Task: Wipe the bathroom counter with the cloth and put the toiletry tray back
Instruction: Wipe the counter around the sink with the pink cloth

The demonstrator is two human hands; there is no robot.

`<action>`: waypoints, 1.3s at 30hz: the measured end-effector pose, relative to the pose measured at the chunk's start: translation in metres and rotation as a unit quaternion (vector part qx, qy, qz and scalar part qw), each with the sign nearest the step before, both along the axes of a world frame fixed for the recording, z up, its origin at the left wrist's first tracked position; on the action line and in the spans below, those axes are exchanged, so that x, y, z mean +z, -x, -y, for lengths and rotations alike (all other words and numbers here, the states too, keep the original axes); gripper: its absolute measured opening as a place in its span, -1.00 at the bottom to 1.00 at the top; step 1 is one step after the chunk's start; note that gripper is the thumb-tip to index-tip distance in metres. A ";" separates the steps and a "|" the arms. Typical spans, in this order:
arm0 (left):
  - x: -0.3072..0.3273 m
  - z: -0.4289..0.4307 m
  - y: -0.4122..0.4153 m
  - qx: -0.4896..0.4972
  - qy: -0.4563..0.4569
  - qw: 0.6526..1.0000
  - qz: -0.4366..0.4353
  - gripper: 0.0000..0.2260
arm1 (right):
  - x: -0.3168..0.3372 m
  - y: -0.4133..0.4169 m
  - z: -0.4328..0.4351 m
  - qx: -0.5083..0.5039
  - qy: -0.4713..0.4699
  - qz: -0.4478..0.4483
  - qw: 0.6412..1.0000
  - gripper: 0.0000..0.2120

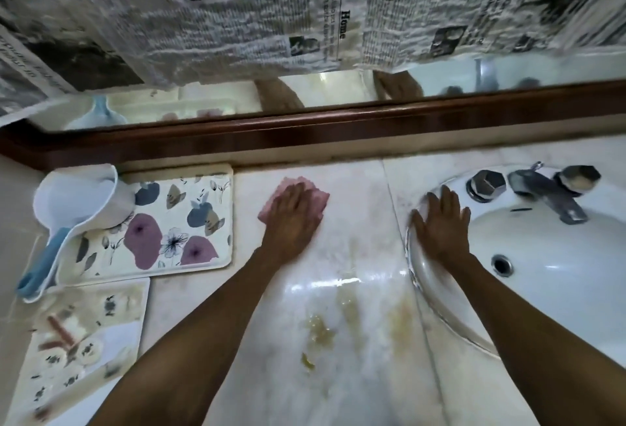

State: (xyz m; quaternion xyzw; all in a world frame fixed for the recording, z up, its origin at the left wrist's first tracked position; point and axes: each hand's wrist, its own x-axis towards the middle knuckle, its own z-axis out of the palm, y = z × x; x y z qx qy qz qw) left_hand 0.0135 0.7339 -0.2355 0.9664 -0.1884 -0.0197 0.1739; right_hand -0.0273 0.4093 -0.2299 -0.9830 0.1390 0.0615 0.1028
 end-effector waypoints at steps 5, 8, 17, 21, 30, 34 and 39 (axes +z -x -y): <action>-0.028 -0.019 0.002 -0.044 -0.065 0.997 -0.021 -0.42 | -0.016 0.004 -0.001 -0.026 -0.007 0.026 0.999 -0.38; -0.029 -0.032 -0.005 -0.076 -0.100 0.992 0.009 -0.49 | -0.021 0.005 -0.002 -0.038 -0.002 0.051 0.998 -0.44; -0.027 0.089 -0.036 -0.031 -0.077 0.996 0.016 -0.50 | -0.022 0.002 -0.001 -0.053 0.000 0.083 0.995 -0.54; -0.026 0.085 -0.018 -0.123 -0.058 0.991 -0.005 -0.54 | -0.020 0.003 0.000 -0.056 -0.004 0.094 0.994 -0.57; -0.026 0.008 -0.062 0.040 -0.109 0.992 0.039 -0.51 | -0.022 0.002 -0.002 -0.061 -0.021 0.108 0.992 -0.58; -0.041 0.126 -0.044 -0.048 -0.033 0.994 0.094 -0.53 | -0.022 0.001 -0.002 -0.065 -0.029 0.121 0.990 -0.60; -0.032 0.181 -0.027 -0.181 -0.044 0.981 0.061 -0.51 | -0.019 -0.001 0.000 -0.107 -0.091 0.180 0.974 -0.58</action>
